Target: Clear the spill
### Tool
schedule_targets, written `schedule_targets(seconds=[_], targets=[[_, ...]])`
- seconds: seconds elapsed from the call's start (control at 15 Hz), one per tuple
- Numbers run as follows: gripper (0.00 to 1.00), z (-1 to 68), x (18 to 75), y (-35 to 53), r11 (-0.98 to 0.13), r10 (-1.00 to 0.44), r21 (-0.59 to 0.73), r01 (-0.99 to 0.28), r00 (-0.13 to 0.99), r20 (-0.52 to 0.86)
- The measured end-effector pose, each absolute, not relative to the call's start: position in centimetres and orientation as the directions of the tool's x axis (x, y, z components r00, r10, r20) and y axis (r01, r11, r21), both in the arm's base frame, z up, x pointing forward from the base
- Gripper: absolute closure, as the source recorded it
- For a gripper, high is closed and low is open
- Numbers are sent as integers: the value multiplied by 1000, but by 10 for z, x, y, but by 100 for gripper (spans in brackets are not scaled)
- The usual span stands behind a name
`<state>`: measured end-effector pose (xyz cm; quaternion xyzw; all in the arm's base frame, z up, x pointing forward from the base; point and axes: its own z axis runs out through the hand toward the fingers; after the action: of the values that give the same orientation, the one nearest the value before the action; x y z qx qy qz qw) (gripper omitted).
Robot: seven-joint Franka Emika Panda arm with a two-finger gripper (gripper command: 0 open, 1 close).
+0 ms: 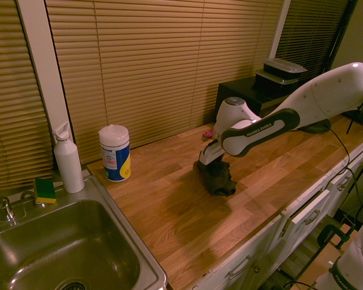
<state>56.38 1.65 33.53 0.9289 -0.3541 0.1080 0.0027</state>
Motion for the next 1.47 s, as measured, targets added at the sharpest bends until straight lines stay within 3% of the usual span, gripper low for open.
schedule_targets(seconds=[0.73, 1.47], targets=[[100, 335, 570, -15, -723, -689, -87, -686, 703, 176], [100, 339, 552, 112, -710, -704, -79, -700, 698, 132]])
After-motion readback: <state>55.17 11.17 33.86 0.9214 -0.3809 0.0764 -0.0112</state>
